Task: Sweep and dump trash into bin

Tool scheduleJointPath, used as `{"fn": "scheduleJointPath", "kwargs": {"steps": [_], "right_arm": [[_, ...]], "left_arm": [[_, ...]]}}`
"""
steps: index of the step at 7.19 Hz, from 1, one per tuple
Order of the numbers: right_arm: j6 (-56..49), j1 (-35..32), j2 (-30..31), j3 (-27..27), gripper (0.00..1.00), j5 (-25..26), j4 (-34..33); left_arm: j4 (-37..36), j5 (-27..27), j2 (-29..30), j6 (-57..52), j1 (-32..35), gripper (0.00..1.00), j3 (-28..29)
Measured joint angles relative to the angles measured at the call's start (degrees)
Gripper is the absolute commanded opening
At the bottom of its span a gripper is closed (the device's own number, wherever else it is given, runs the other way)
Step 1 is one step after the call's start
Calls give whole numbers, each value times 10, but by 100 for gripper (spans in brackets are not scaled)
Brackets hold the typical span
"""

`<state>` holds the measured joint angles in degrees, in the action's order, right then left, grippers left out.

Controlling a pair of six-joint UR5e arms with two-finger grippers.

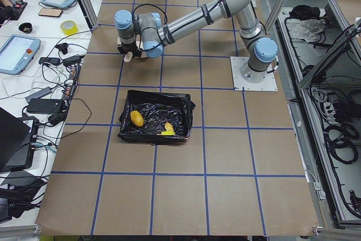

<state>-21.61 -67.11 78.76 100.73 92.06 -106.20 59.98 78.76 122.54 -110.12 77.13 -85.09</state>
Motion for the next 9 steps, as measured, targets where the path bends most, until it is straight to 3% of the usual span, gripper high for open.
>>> {"fn": "scheduleJointPath", "kwargs": {"steps": [2, 3, 4, 5, 7, 9], "right_arm": [[45, -7, 91, -1, 100, -15, 57], [63, -21, 115, -2, 100, -41, 68], [98, -47, 130, -3, 100, -64, 75], [142, -83, 139, -4, 100, -69, 76], [219, -164, 144, -5, 100, -57, 71], [245, -210, 145, -5, 100, -47, 57]], "left_arm": [[-14, 0, 7, -4, 2, 0, -18], [-15, -1, 7, -3, 2, 46, -21], [-15, -2, 8, -1, 2, 70, -23], [-14, -3, 8, 6, 2, 83, -24], [-11, 4, -12, 43, 0, 97, -23], [9, 6, -50, 128, -3, 100, -23]]}}
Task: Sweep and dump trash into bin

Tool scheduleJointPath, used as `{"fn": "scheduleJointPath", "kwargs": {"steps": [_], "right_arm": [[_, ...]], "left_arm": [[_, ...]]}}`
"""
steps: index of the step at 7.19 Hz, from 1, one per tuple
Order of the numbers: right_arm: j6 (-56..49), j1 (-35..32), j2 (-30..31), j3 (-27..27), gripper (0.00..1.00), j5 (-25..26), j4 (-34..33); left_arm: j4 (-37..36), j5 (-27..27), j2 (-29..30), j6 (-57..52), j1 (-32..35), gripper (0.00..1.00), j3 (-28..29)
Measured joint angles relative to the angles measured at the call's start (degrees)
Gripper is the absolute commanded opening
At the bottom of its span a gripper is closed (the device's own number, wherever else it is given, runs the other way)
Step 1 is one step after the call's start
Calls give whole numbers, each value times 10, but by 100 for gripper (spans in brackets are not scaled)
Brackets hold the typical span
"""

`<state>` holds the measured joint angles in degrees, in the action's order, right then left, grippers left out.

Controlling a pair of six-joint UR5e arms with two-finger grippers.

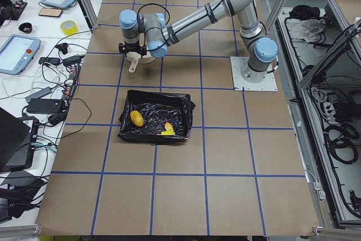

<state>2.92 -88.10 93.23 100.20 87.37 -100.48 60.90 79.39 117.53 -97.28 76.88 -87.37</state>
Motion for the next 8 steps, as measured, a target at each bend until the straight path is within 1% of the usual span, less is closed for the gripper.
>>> {"fn": "scheduleJointPath", "kwargs": {"steps": [1, 2, 4, 5, 7, 8], "right_arm": [[2, -6, 0, 0, 100, 3, -5], [2, -8, 0, 0, 100, 5, -6], [-1, -9, 0, 0, 100, 7, -6], [-2, -9, 1, 1, 100, 9, -6], [-5, -9, 3, 1, 100, 10, -4], [-5, -8, 8, 0, 100, 12, -2]], "left_arm": [[31, 0, -27, 78, 0, 100, 2], [66, 2, -59, 181, 2, 100, 4], [129, 23, -127, 379, 9, 100, 6], [163, 28, -159, 455, 12, 100, 5], [204, 37, -214, 630, 34, 100, 2], [211, 54, -233, 708, 57, 100, 0]]}}
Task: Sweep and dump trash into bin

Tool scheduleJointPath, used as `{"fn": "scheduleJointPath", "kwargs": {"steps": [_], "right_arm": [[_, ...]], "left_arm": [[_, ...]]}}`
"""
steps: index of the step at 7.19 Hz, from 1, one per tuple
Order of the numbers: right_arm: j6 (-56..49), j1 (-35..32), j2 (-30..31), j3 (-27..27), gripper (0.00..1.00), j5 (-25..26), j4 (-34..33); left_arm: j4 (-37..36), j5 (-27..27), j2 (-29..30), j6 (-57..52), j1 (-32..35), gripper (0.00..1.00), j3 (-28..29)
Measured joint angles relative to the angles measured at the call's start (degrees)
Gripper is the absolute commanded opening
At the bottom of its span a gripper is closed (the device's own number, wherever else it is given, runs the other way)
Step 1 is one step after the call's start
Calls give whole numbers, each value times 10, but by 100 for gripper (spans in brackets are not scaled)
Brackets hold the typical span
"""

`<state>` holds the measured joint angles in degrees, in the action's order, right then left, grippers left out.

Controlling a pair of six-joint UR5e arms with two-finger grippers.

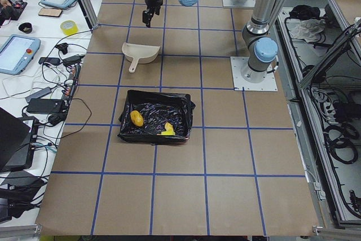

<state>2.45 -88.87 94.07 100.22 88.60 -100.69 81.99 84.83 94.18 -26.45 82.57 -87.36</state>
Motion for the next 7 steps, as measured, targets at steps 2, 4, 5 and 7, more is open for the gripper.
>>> {"fn": "scheduleJointPath", "kwargs": {"steps": [2, 4, 5, 7], "right_arm": [[4, -1, 14, 0, 100, 2, -2], [9, -2, 18, 2, 100, 2, 3], [9, -2, 17, 3, 100, 1, 10], [9, -2, 16, 5, 100, -4, 13]], "left_arm": [[3, 35, -20, 143, 61, 100, -4], [0, 68, -28, 207, 97, 100, -12], [-2, 80, -30, 215, 102, 100, -15], [0, 89, -36, 221, 100, 100, -25]]}}
